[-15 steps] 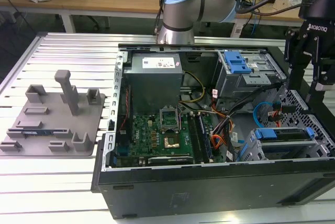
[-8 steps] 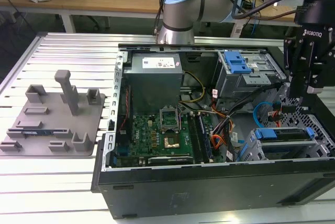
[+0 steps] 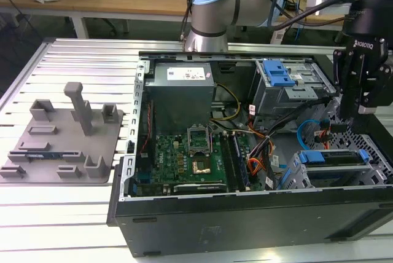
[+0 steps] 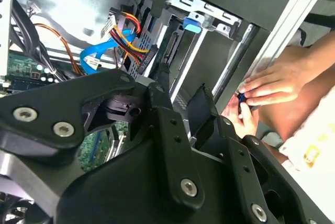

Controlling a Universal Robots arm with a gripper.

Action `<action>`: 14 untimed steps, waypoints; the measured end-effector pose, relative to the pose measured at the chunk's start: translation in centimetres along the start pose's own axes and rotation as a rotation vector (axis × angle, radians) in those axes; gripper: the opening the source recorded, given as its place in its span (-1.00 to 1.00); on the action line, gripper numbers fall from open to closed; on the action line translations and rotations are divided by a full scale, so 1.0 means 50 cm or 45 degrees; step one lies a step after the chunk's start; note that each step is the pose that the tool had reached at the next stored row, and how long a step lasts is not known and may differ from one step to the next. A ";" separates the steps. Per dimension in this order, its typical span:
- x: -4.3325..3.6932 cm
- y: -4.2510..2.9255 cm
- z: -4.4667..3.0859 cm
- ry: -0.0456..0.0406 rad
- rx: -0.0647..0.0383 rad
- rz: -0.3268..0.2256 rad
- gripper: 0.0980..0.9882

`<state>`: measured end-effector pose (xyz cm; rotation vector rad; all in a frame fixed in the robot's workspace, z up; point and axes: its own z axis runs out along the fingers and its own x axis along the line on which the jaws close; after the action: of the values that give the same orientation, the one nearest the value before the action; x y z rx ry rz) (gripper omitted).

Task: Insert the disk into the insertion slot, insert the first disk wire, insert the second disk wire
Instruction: 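Insert the first disk wire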

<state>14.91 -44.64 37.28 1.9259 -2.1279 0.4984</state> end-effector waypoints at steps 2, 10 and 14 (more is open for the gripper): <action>-0.019 0.002 0.004 0.001 -0.001 0.003 -0.30; -0.043 0.004 0.016 0.015 0.014 -0.035 -0.30; -0.044 0.004 0.015 0.016 0.016 -0.040 -0.30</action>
<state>14.99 -42.92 35.71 1.9547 -2.0886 0.5176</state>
